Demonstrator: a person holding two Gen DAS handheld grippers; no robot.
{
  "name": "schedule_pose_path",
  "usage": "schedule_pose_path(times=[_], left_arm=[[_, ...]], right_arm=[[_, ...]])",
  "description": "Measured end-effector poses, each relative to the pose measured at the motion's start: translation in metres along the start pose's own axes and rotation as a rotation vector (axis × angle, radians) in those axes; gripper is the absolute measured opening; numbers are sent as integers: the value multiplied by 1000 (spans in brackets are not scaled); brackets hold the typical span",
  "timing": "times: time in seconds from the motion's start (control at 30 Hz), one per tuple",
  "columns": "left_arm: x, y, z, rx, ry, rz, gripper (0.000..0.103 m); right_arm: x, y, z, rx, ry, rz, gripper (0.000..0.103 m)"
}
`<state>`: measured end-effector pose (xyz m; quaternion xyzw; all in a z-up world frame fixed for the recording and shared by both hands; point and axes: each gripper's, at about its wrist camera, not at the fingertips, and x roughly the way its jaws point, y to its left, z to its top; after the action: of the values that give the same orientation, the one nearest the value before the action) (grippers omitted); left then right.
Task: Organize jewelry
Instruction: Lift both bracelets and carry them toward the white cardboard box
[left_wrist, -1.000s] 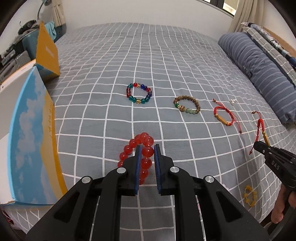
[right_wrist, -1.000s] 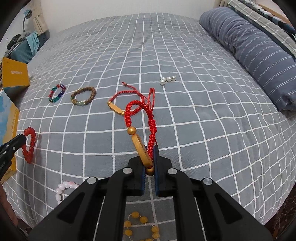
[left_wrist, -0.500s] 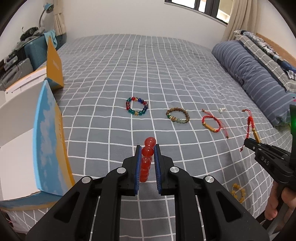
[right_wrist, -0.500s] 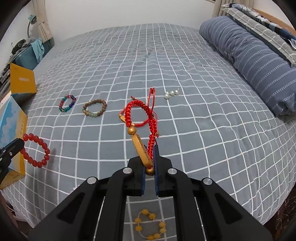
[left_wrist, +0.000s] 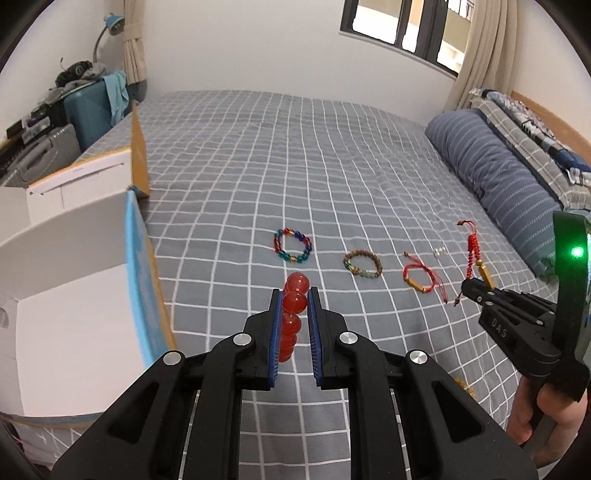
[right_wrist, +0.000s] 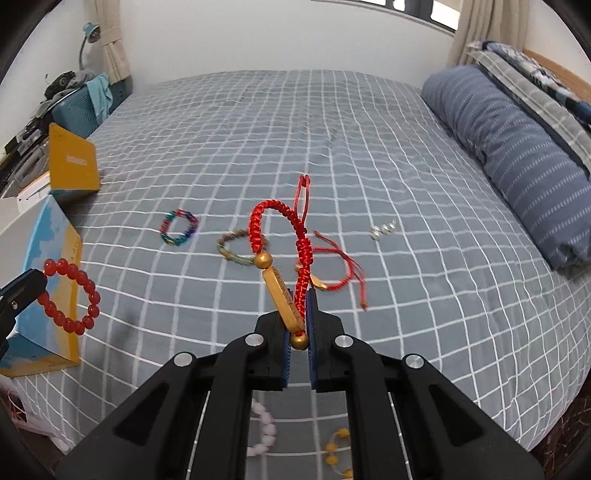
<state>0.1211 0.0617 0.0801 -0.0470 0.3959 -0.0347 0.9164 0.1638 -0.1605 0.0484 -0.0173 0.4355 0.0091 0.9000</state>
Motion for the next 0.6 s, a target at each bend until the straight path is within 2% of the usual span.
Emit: schedule_pose_path(times=[0.3, 0.6], left_arm=[[-42, 34, 9, -41, -57, 28, 13], [-83, 87, 10, -116, -111, 99, 13]], right_arm=[[-24, 57, 18, -48, -40, 50, 6], [-43, 129, 25, -111, -71, 119, 6]])
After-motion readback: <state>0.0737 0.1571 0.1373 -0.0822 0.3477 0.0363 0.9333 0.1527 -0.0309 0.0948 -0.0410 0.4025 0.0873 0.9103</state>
